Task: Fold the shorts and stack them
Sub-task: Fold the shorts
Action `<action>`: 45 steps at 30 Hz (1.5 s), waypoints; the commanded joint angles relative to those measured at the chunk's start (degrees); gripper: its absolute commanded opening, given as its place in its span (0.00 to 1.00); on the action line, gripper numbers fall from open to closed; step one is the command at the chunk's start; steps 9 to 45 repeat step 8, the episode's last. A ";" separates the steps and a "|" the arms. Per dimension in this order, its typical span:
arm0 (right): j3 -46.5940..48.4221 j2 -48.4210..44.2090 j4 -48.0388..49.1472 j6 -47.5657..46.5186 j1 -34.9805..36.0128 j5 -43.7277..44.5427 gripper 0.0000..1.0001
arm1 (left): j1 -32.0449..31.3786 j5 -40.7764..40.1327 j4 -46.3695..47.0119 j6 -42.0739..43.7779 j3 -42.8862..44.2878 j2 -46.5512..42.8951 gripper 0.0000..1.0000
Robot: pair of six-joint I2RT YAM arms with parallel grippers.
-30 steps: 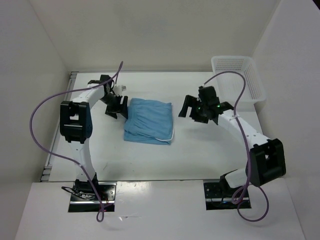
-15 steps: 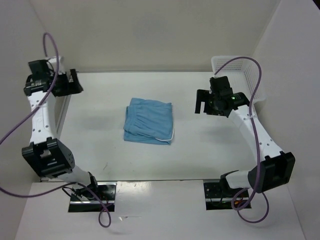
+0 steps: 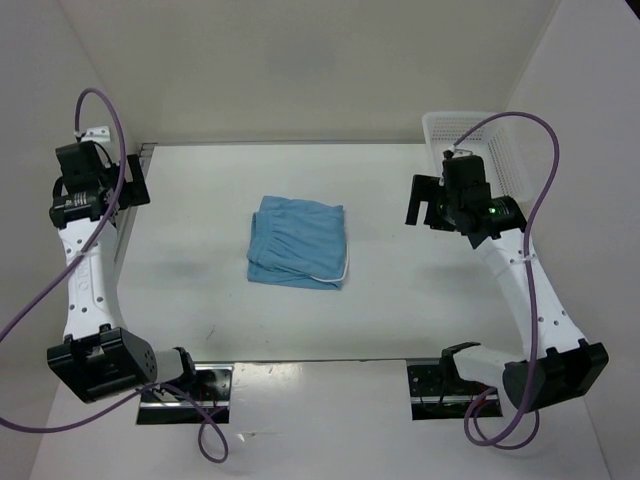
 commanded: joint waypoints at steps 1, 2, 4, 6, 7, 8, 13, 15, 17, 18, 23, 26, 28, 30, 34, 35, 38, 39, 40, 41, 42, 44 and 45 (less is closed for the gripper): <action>0.57 -3.49 0.44 -1.15 -0.32 -0.88 1.00 | 0.08 -1.03 2.14 0.21 -0.74 -3.05 0.99; 0.56 -3.49 0.44 -1.15 -0.32 -0.89 1.00 | 0.08 -1.03 2.14 0.21 -0.75 -3.57 0.99; -0.05 -4.98 0.97 -1.15 -0.32 -1.42 1.00 | 0.08 0.20 2.14 0.21 -1.97 -4.10 0.99; -0.76 -5.68 0.97 -1.15 -0.32 -1.42 1.00 | 0.08 2.39 1.45 0.21 -2.59 -4.63 0.99; -0.76 -6.39 0.97 -1.15 -0.32 -1.42 1.00 | 0.08 3.10 1.44 0.21 -2.59 -5.24 0.99; -1.28 -6.39 1.49 -1.15 -0.32 -1.42 1.00 | 0.60 3.10 1.44 0.21 -2.59 -5.24 0.99; -1.28 -6.39 1.49 -1.15 -0.32 -1.42 1.00 | 0.60 3.10 1.44 0.21 -2.59 -5.24 0.99; -1.28 -6.39 1.49 -1.15 -0.32 -1.42 1.00 | 0.60 3.10 1.44 0.21 -2.59 -5.24 0.99; -1.28 -6.39 1.49 -1.15 -0.32 -1.42 1.00 | 0.60 3.10 1.44 0.21 -2.59 -5.24 0.99; -1.28 -6.39 1.49 -1.15 -0.32 -1.42 1.00 | 0.60 3.10 1.44 0.21 -2.59 -5.24 0.99; -1.28 -6.39 1.49 -1.15 -0.32 -1.42 1.00 | 0.60 3.10 1.44 0.21 -2.59 -5.24 0.99; -1.28 -6.39 1.49 -1.15 -0.32 -1.42 1.00 | 0.60 3.10 1.44 0.21 -2.59 -5.24 0.99; -1.28 -6.39 1.49 -1.15 -0.32 -1.42 1.00 | 0.60 3.10 1.44 0.21 -2.59 -5.24 0.99; -1.28 -6.39 1.49 -1.15 -0.32 -1.42 1.00 | 0.60 3.10 1.44 0.21 -2.59 -5.24 0.99; -1.28 -6.39 1.49 -1.15 -0.32 -1.42 1.00 | 0.60 3.10 1.44 0.21 -2.59 -5.24 0.99; -1.28 -6.39 1.49 -1.15 -0.32 -1.42 1.00 | 0.60 3.10 1.44 0.21 -2.59 -5.24 0.99; -1.28 -6.39 1.49 -1.15 -0.32 -1.42 1.00 | 0.60 3.10 1.44 0.21 -2.59 -5.24 0.99; -1.28 -6.39 1.49 -1.15 -0.32 -1.42 1.00 | 0.60 3.10 1.44 0.21 -2.59 -5.24 0.99; -1.28 -6.39 1.49 -1.15 -0.32 -1.42 1.00 | 0.60 3.10 1.44 0.21 -2.59 -5.24 0.99; -1.28 -6.39 1.49 -1.15 -0.32 -1.42 1.00 | 0.60 3.10 1.44 0.21 -2.59 -5.24 0.99; -1.28 -6.39 1.49 -1.15 -0.32 -1.42 1.00 | 0.60 3.10 1.44 0.21 -2.59 -5.24 0.99; -1.28 -6.39 1.49 -1.15 -0.32 -1.42 1.00 | 0.60 3.10 1.44 0.21 -2.59 -5.24 0.99; -1.28 -6.39 1.49 -1.15 -0.32 -1.42 1.00 | 0.60 3.10 1.44 0.21 -2.59 -5.24 0.99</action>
